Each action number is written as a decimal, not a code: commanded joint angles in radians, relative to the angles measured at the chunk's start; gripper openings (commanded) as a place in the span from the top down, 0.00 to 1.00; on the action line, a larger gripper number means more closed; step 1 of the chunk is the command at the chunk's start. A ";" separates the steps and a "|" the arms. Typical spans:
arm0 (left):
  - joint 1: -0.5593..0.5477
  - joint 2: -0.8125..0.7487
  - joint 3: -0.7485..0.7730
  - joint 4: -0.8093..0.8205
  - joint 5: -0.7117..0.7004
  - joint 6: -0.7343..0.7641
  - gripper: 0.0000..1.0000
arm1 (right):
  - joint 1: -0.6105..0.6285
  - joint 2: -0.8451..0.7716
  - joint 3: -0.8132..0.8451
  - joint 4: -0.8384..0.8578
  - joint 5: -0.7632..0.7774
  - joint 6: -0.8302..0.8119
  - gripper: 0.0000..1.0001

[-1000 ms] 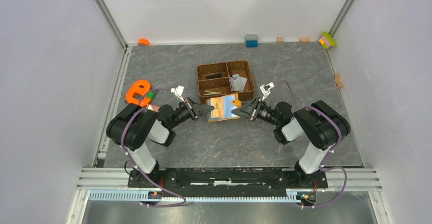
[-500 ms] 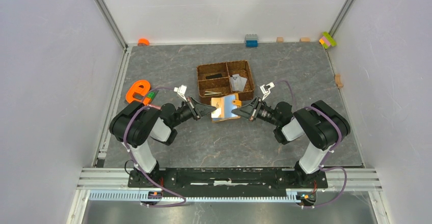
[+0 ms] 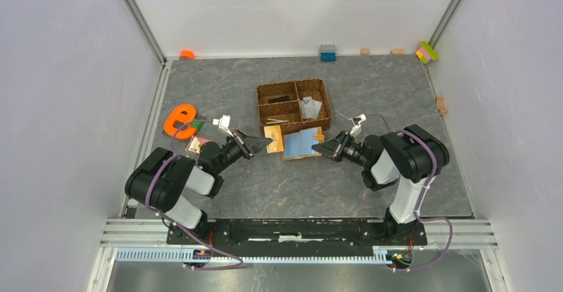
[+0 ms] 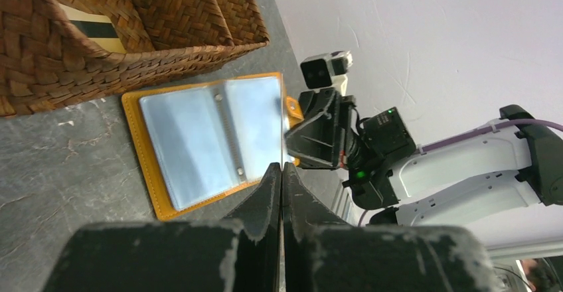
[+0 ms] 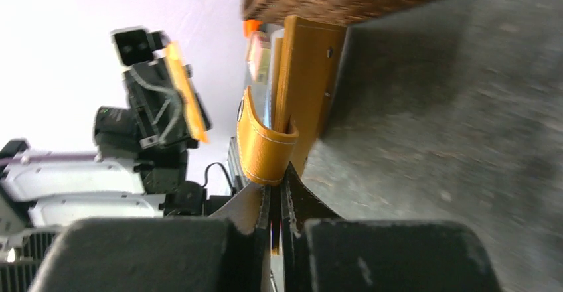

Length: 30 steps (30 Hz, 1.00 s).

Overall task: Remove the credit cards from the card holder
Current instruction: Place the card holder at the center of the board, then place the credit card in the storage box.

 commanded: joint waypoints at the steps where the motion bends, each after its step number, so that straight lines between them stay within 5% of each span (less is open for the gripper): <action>1: 0.005 -0.081 -0.022 -0.058 -0.065 0.088 0.98 | -0.035 0.068 -0.021 0.490 0.010 0.041 0.90; 7: 0.004 -0.178 -0.039 -0.127 -0.094 0.135 0.98 | -0.040 -0.120 -0.038 0.087 0.071 -0.195 0.67; 12: -0.005 -0.214 -0.049 -0.114 -0.091 0.148 0.98 | -0.038 -0.377 -0.051 -0.316 0.220 -0.447 0.32; 15: -0.010 -0.226 -0.060 -0.081 -0.088 0.152 0.98 | -0.036 -0.499 -0.083 -0.383 0.283 -0.519 0.12; 21: -0.040 -0.284 -0.042 -0.175 -0.150 0.199 0.98 | -0.001 -0.685 -0.117 -0.514 0.422 -0.645 0.10; 30: -0.212 -0.508 0.170 -0.803 -0.537 0.385 0.98 | 0.008 -0.713 -0.138 -0.485 0.425 -0.648 0.11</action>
